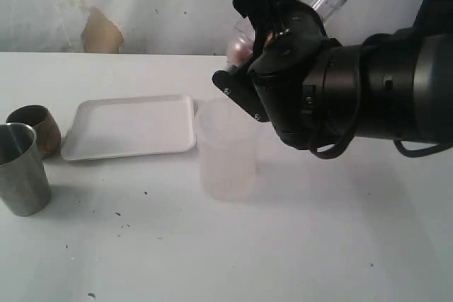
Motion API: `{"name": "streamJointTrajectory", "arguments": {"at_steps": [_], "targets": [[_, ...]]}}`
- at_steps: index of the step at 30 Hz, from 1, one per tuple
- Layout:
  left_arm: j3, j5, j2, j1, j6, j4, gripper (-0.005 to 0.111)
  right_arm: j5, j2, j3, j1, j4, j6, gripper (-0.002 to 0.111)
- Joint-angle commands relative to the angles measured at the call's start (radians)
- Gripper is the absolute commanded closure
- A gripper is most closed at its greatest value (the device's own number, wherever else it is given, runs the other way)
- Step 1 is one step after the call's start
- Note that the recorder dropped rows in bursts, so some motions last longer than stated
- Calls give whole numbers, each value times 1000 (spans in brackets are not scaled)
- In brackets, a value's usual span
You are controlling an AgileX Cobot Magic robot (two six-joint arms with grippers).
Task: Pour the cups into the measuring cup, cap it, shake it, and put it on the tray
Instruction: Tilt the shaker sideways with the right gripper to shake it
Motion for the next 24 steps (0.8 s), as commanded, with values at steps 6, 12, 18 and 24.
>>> {"name": "streamJointTrajectory", "arguments": {"at_steps": [6,12,18,24], "targets": [[6,-5,-4,0,-2,3,107,24,-11,-10,0,-35,-87,108],[6,-5,-4,0,-2,3,107,22,-11,-13,0,-35,-128,108],[6,-5,-4,0,-2,3,107,16,-11,-13,0,-35,-132,108],[6,-5,-4,0,-2,3,107,1,-11,-13,0,-35,-132,108]]}}
